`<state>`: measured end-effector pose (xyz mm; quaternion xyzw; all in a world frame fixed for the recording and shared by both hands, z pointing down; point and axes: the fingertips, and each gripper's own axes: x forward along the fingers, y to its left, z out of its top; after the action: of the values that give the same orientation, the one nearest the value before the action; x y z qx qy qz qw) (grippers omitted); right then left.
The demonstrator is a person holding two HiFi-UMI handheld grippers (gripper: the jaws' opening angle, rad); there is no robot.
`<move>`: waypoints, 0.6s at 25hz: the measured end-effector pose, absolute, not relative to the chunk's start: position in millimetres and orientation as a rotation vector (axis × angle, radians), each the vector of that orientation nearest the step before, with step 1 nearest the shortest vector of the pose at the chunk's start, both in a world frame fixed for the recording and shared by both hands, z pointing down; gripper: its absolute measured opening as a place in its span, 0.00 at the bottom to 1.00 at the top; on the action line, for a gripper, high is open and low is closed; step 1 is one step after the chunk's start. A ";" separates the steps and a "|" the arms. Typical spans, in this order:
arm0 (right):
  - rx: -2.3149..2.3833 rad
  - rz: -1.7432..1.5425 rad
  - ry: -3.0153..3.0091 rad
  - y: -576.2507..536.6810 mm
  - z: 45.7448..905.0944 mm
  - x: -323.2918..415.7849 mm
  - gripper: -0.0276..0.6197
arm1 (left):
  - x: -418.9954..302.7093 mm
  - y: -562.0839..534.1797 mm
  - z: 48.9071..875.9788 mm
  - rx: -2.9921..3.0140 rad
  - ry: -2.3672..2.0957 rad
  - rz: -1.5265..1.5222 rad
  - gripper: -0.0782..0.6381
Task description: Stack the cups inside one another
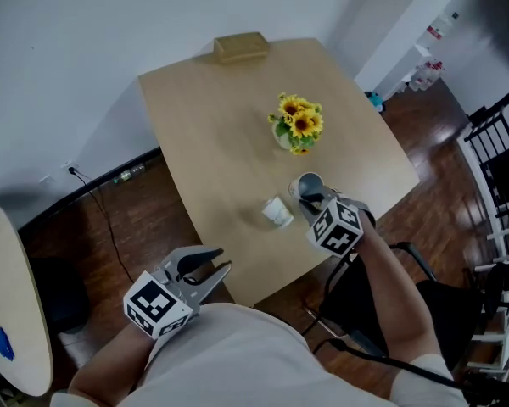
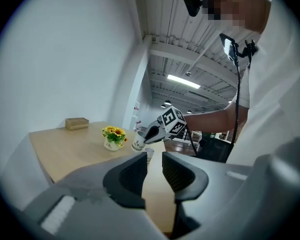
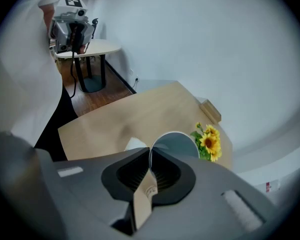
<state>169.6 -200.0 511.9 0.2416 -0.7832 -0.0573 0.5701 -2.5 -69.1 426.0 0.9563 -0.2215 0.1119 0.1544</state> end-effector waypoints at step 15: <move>0.674 0.085 -1.768 -206.7 535.6 309.2 0.08 | 55.6 -69.3 427.4 2.749 -0.618 0.309 0.25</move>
<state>309.2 -206.7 535.6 0.2887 -0.7576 0.0363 0.5843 55.6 -69.3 427.4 0.9584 -0.2155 0.1078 0.1529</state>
